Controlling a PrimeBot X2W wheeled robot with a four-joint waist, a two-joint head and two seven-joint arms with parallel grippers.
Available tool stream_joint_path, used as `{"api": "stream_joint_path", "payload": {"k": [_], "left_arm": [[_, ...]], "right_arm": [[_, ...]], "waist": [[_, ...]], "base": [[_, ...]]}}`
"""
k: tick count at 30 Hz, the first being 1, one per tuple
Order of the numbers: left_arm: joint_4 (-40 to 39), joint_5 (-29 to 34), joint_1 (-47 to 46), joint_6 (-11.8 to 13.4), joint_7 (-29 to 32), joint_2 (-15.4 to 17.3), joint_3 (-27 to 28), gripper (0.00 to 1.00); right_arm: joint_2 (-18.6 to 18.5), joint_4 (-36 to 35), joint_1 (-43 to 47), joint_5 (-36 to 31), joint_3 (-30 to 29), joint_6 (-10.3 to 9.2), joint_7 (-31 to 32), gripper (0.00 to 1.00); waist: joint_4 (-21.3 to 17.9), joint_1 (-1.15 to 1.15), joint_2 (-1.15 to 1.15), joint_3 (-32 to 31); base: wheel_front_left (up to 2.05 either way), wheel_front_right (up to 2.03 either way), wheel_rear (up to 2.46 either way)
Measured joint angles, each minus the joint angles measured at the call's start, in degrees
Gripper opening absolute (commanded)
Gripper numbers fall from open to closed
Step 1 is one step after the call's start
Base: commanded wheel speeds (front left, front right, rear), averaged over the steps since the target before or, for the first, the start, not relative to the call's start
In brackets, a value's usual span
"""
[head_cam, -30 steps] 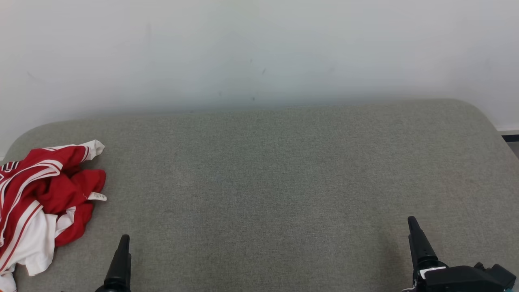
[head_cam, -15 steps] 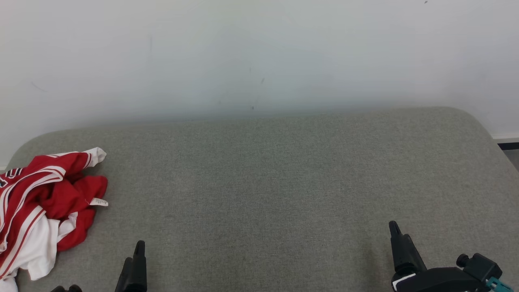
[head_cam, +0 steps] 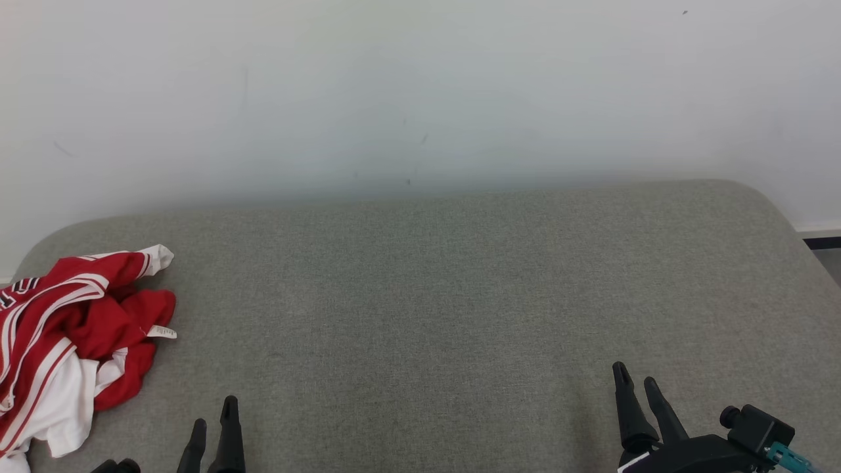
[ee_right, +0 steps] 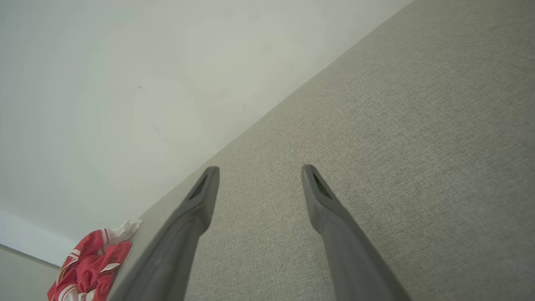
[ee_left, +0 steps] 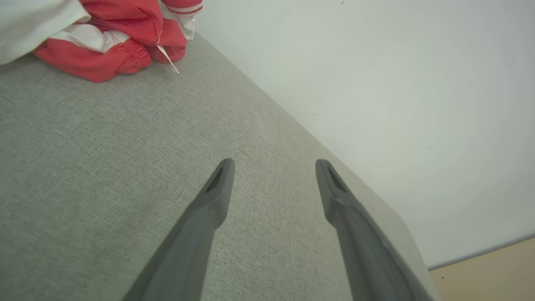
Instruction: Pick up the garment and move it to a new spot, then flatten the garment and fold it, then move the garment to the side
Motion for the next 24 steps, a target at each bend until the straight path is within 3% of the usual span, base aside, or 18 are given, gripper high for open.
{"api": "stream_joint_path", "payload": {"k": [24], "left_arm": [[-0.6, 18.3, 0.9, 0.5, -3.5, 0.1, 0.7, 1.00]], "right_arm": [[0.0, -0.2, 0.6, -15.8, 0.3, 0.00, -1.8, 1.00]], "waist": [[0.0, 0.01, 0.00, -1.5]], "base": [[0.00, 0.00, 0.00]]}}
